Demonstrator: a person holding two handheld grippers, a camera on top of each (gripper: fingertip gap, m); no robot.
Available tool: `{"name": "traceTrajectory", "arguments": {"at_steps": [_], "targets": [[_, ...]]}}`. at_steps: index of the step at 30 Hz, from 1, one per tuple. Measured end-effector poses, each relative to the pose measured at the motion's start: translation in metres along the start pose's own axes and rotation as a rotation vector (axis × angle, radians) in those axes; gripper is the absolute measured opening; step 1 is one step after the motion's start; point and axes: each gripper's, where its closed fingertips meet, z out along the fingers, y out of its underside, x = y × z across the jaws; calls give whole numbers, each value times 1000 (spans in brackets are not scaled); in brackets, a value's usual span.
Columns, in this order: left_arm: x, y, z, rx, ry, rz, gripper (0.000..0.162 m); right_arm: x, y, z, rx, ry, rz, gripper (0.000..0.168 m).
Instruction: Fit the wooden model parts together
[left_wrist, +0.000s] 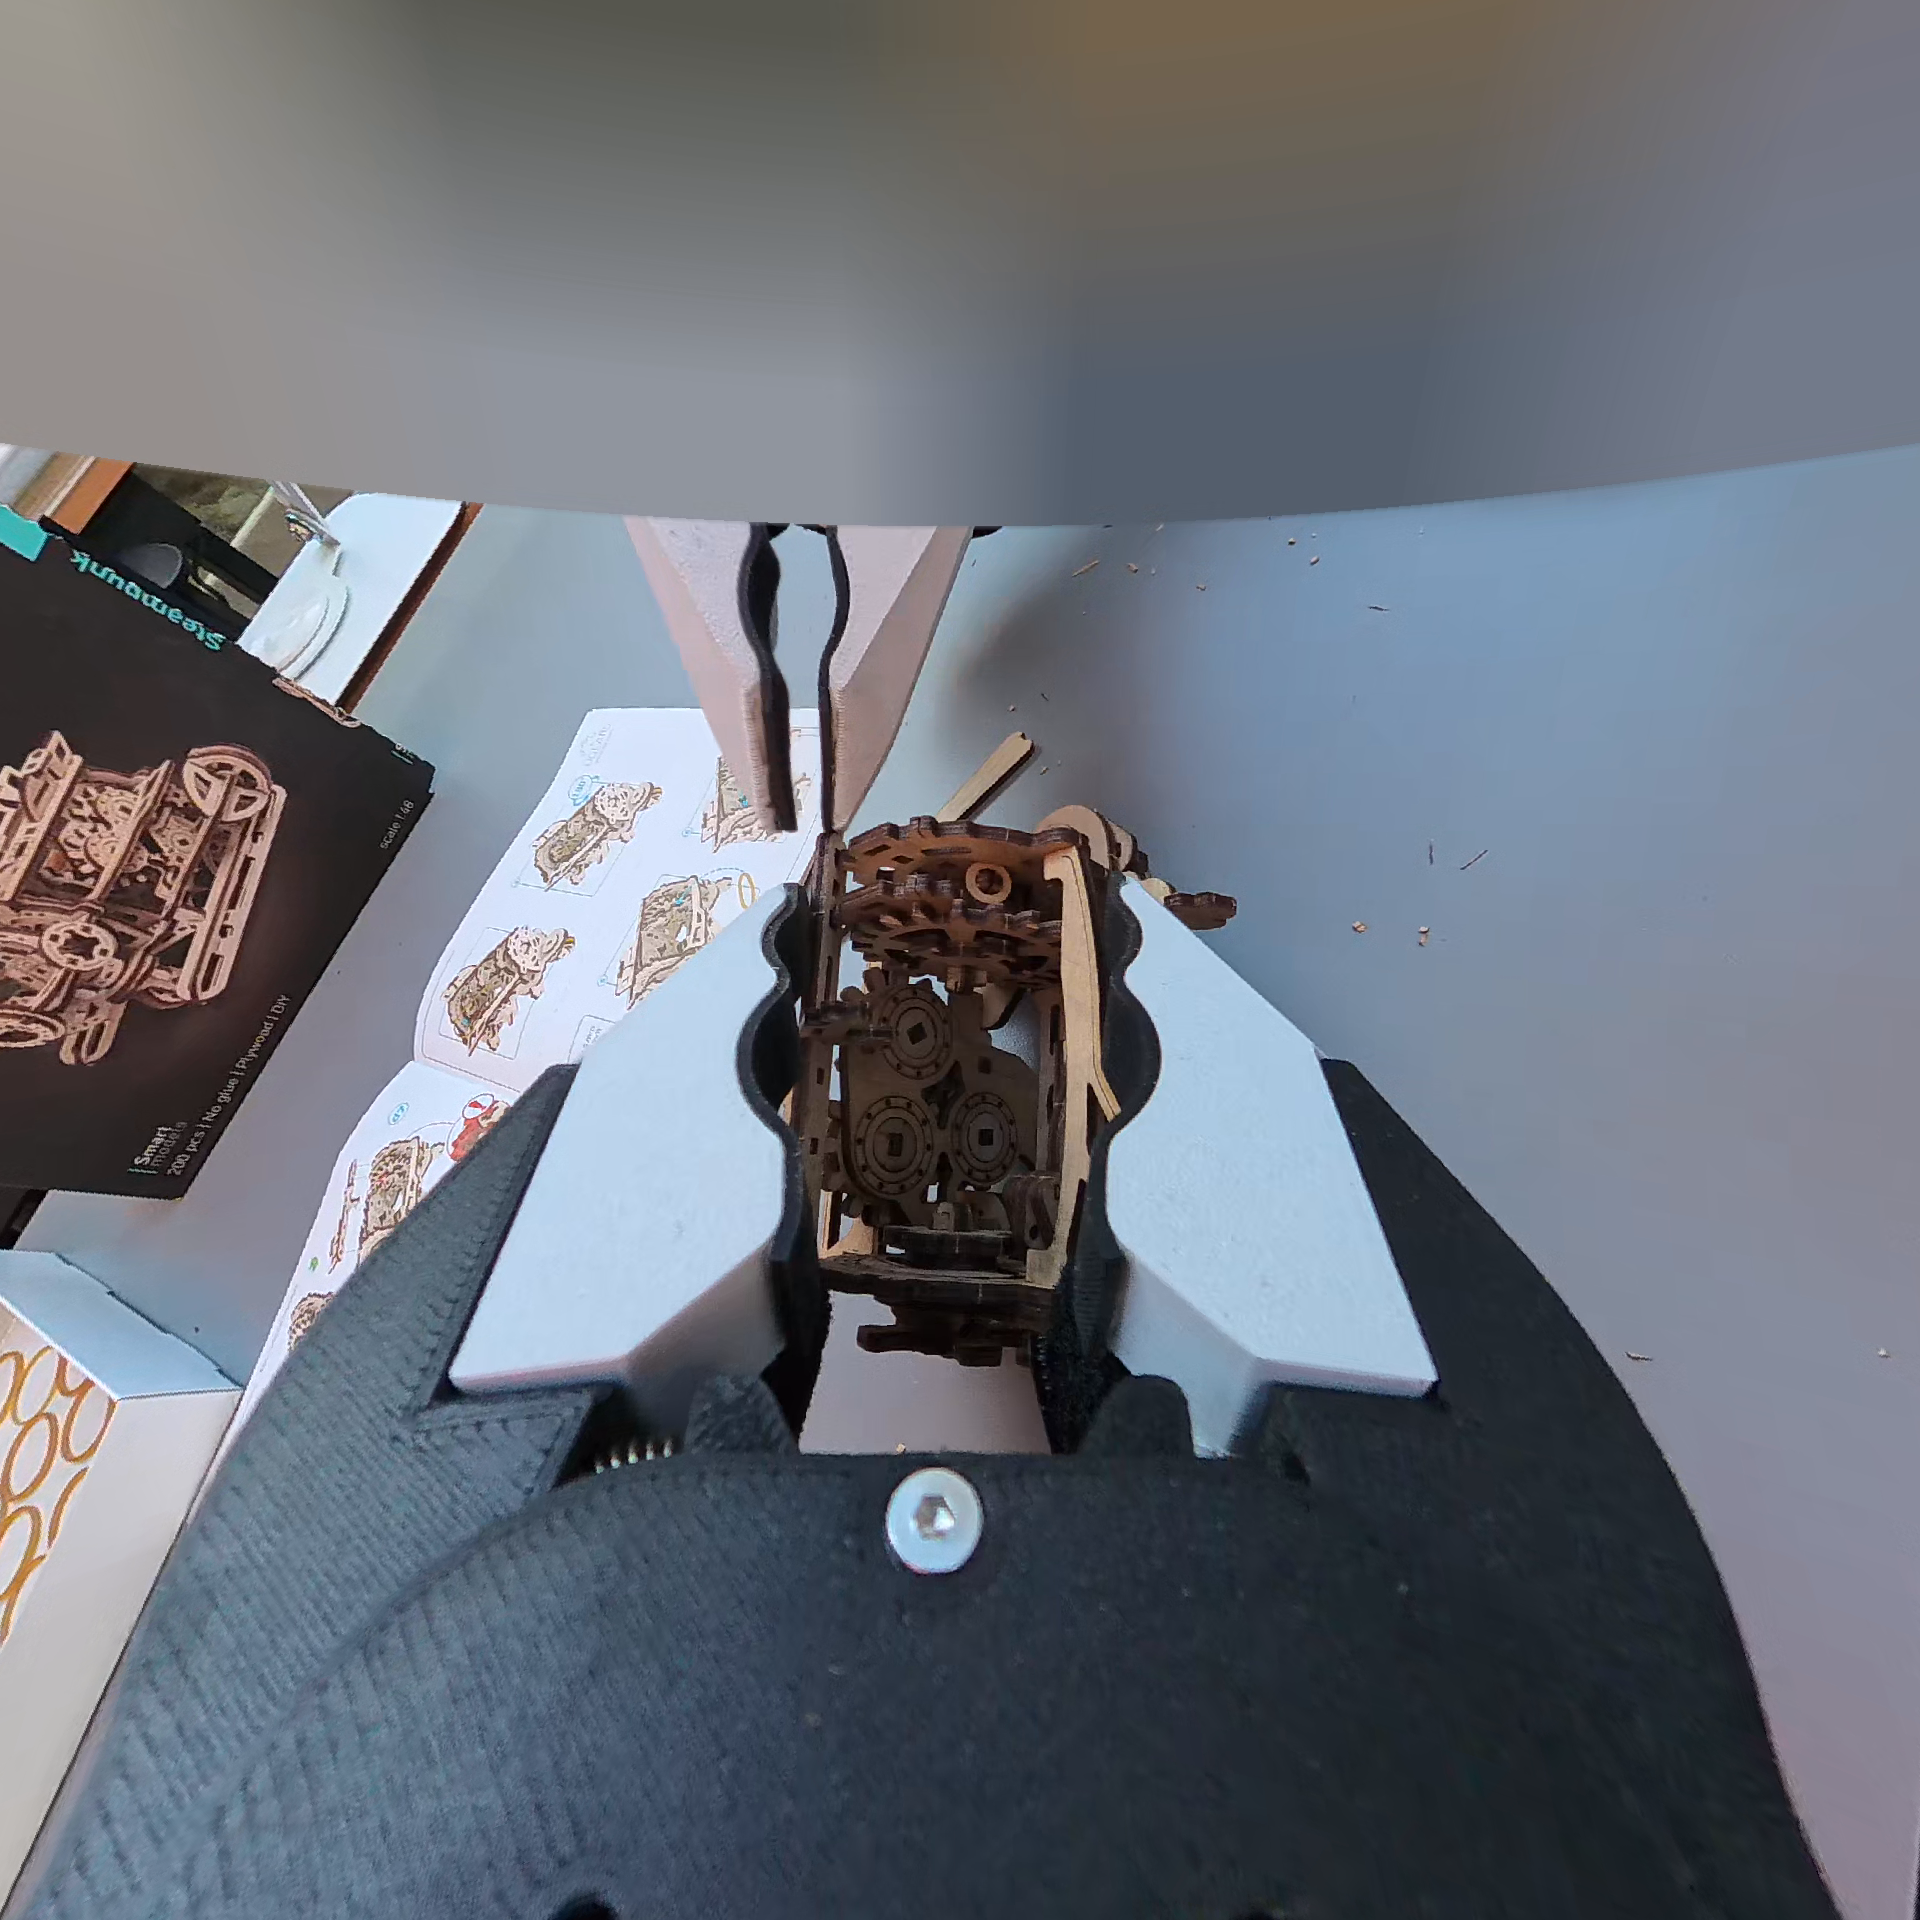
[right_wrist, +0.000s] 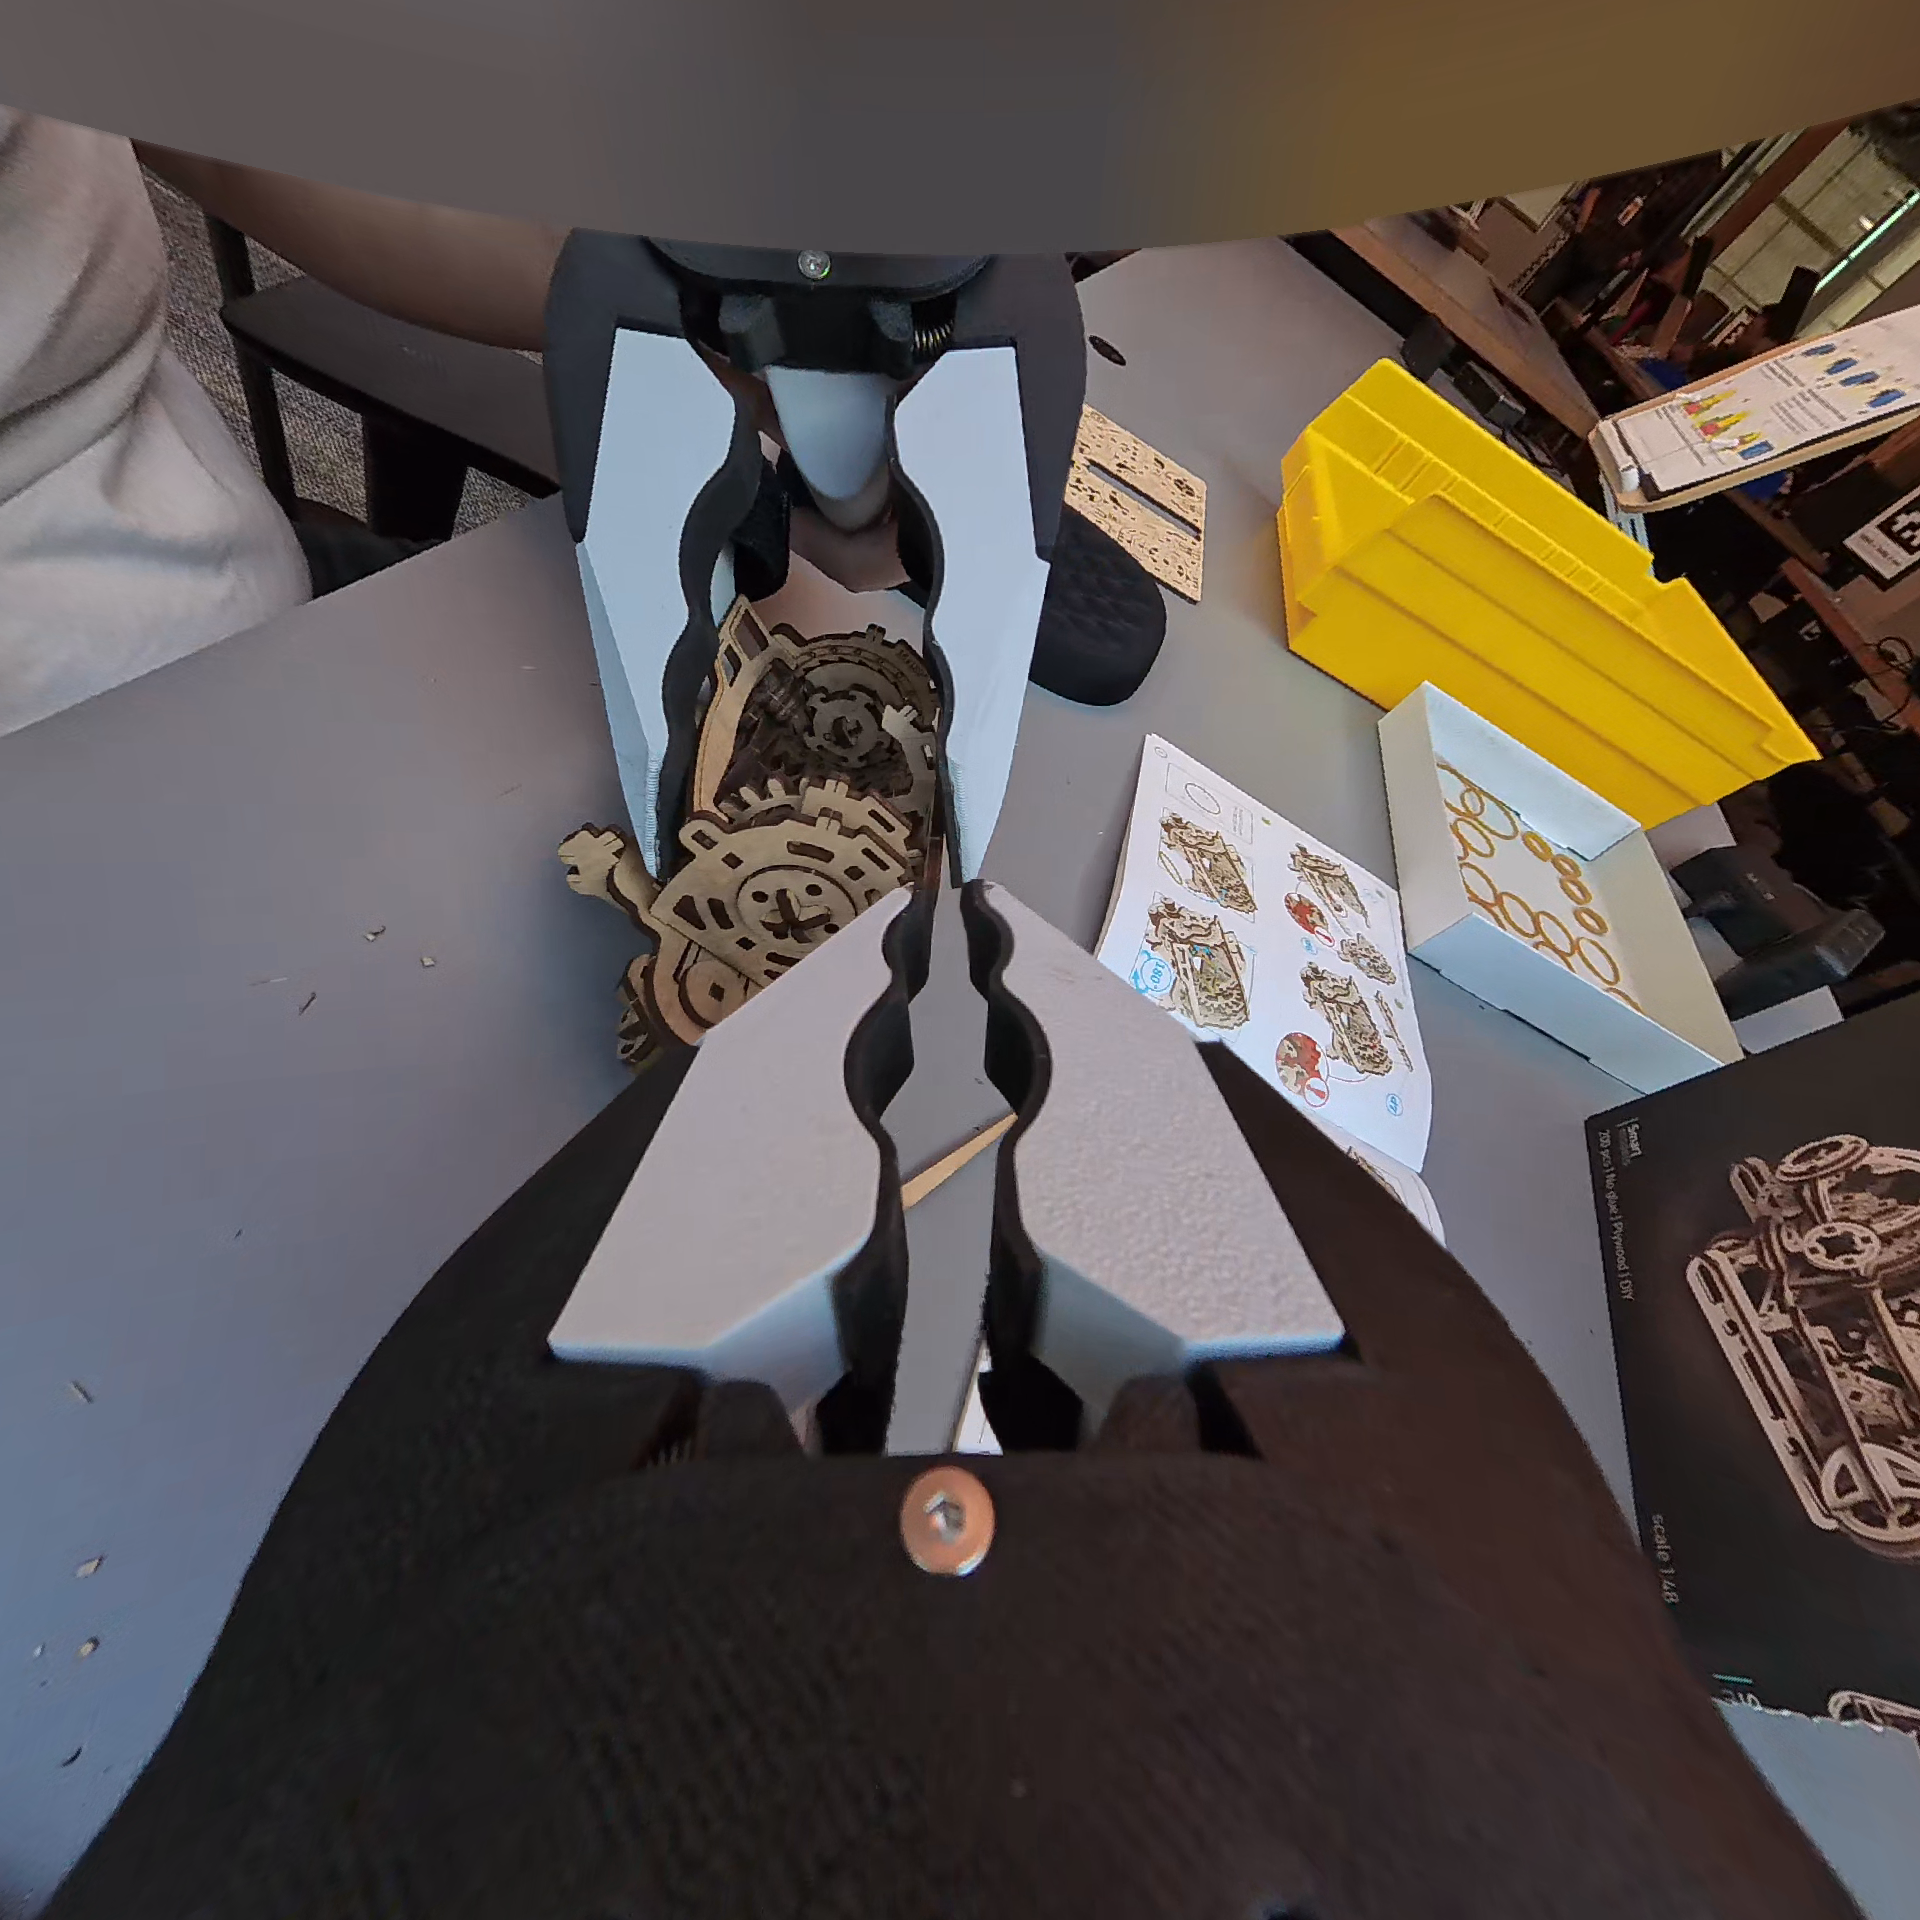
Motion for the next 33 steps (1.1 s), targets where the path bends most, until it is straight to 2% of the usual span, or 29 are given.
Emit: {"name": "traceTrajectory", "arguments": {"at_steps": [33], "targets": [[0, 0, -1, 10, 11, -6, 55, -5, 5, 4, -41, -34, 10, 7]]}}
